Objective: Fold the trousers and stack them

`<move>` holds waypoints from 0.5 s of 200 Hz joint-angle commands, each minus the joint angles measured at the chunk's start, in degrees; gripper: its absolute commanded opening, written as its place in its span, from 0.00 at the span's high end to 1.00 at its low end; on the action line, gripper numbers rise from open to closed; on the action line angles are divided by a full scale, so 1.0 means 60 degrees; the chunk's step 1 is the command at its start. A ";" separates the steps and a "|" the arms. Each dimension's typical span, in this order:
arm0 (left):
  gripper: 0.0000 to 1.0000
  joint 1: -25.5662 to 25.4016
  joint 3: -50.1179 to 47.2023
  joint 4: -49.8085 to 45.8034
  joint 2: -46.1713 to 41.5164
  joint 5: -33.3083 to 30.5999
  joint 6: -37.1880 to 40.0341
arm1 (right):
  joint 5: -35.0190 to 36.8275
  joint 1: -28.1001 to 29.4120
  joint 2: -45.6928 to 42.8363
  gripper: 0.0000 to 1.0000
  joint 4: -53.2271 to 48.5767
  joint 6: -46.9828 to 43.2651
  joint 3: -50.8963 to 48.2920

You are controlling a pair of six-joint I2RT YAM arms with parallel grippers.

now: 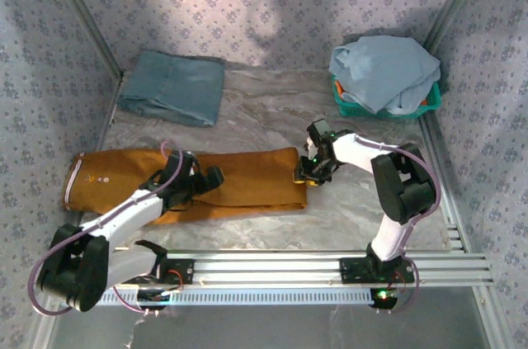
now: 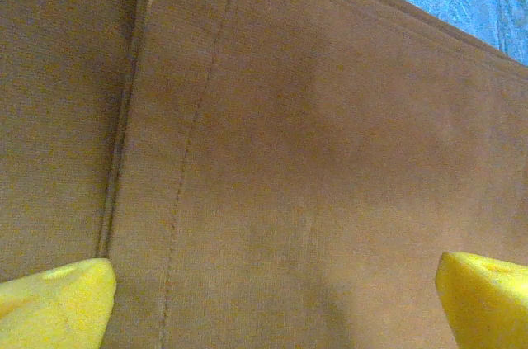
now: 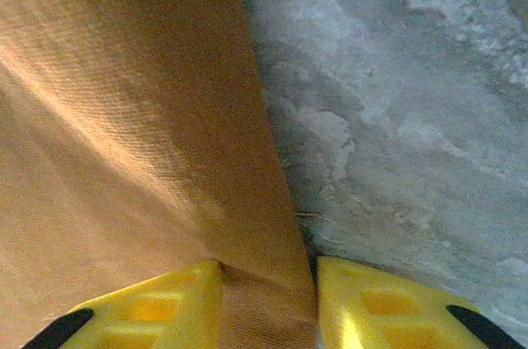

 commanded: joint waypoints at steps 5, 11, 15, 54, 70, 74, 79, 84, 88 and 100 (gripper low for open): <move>0.00 0.0095 -0.0016 -0.0451 -0.0281 -0.0065 0.0161 | 0.0078 0.0299 0.0035 0.81 -0.0267 -0.0086 -0.0121; 0.00 0.0099 0.0030 -0.0488 -0.0301 -0.0063 0.0164 | 0.0035 0.0289 -0.0036 0.87 -0.0193 -0.0046 -0.0214; 0.00 0.0111 0.0071 -0.0518 -0.0298 -0.0052 0.0175 | 0.0023 0.0284 -0.0092 0.92 -0.0174 -0.0016 -0.0255; 0.00 0.0228 0.0665 -0.0925 -0.0281 -0.0034 0.0404 | 0.0423 -0.0224 -0.0971 1.00 -0.0293 0.0271 -0.0531; 0.00 0.0330 0.0951 -0.1135 -0.0340 -0.0045 0.0450 | 0.1127 -0.0653 -0.1410 1.00 -0.0908 0.0351 -0.0502; 0.00 0.0357 0.1028 -0.1186 -0.0352 -0.0059 0.0438 | 0.1298 -0.0780 -0.1492 1.00 -0.1092 0.0370 -0.0468; 0.00 0.0376 0.1126 -0.1256 -0.0368 -0.0088 0.0442 | 0.1488 -0.0950 -0.1582 1.00 -0.1301 0.0362 -0.0432; 0.00 0.0402 0.1216 -0.1321 -0.0391 -0.0127 0.0423 | 0.1667 -0.1147 -0.1670 1.00 -0.1484 0.0348 -0.0398; 0.00 0.0419 0.1280 -0.1373 -0.0419 -0.0154 0.0421 | 0.1846 -0.1294 -0.1734 1.00 -0.1656 0.0307 -0.0362; 0.00 0.0461 0.1477 -0.1495 -0.0459 -0.0247 0.0340 | 0.2523 -0.1750 -0.1891 1.00 -0.2115 0.0235 -0.0234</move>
